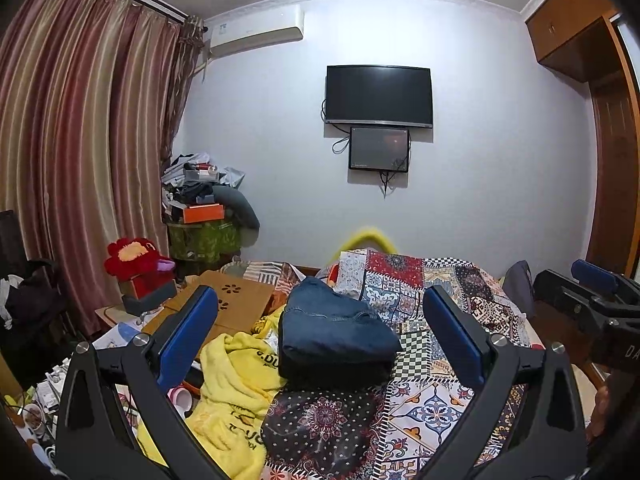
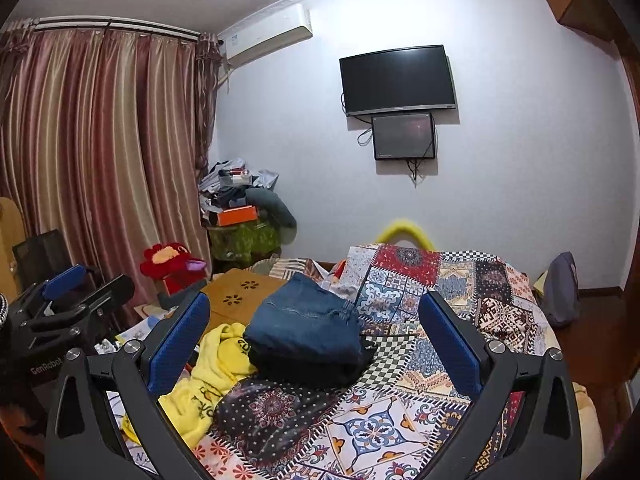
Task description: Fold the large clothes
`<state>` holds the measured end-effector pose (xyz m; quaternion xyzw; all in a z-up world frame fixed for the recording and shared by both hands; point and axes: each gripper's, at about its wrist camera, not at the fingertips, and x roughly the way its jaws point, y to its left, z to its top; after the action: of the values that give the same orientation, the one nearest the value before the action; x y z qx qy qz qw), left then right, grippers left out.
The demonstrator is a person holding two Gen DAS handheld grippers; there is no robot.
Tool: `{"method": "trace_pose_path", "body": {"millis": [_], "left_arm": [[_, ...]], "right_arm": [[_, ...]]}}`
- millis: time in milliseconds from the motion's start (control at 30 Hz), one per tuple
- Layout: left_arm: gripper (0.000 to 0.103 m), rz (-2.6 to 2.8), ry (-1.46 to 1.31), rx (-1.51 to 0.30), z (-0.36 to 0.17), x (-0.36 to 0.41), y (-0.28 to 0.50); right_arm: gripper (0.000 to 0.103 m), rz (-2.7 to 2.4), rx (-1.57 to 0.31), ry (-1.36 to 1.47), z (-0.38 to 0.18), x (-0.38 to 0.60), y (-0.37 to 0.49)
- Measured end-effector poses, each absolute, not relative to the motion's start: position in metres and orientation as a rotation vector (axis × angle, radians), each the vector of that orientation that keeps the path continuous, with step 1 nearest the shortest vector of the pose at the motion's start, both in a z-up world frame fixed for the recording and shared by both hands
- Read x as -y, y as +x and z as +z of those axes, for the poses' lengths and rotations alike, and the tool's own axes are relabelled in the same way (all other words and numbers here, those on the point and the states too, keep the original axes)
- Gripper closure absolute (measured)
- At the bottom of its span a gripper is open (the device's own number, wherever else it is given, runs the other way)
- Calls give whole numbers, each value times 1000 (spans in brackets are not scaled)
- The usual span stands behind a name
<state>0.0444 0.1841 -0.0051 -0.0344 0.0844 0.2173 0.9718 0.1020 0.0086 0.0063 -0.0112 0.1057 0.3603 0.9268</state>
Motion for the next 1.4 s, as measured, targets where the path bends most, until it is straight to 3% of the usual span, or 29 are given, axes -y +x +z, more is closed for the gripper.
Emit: {"method": "trace_pose_path", "body": {"millis": [1400], "left_arm": [[0,352,-73,-202,-9,-183,51]], "right_arm": [[0,733,-223,-1,9,-5,106]]}}
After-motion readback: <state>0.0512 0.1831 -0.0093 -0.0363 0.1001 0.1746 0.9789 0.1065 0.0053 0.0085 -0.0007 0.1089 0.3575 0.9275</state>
